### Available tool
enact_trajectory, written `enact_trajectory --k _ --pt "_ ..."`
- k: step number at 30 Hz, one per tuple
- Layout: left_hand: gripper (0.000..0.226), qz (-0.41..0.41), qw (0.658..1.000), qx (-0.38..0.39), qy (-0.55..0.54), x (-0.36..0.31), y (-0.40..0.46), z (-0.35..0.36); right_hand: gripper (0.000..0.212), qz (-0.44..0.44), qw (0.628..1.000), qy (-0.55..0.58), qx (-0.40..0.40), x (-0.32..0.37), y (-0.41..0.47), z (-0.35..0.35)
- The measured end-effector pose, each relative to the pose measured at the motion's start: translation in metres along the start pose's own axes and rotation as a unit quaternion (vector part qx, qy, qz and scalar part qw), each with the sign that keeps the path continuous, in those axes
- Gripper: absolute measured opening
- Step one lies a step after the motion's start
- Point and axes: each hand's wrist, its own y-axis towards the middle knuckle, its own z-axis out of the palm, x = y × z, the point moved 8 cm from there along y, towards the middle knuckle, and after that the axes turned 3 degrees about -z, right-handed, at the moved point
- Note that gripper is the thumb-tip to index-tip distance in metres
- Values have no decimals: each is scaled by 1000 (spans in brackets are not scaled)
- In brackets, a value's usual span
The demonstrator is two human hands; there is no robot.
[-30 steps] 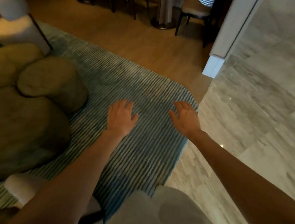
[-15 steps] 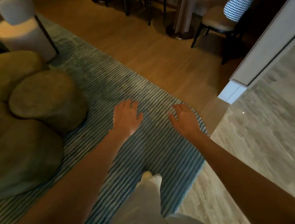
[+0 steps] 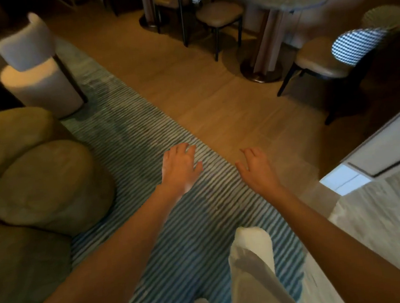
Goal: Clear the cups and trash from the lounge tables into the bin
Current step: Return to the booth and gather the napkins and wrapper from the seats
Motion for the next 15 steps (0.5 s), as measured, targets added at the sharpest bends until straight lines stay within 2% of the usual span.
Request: enact_trajectory --k 4,8,15 --pt "51 -37 999 -7 -10 -16 101 -12 54 -33 999 -8 8 -26 108 -24" --pt "50 -79 997 -23 -14 -19 178 -29 46 -83 995 -10 48 -42 205 -38" --pt "51 -130 991 -18 -15 1 297 -37 48 -118 987 -3 109 -53 355 -21"
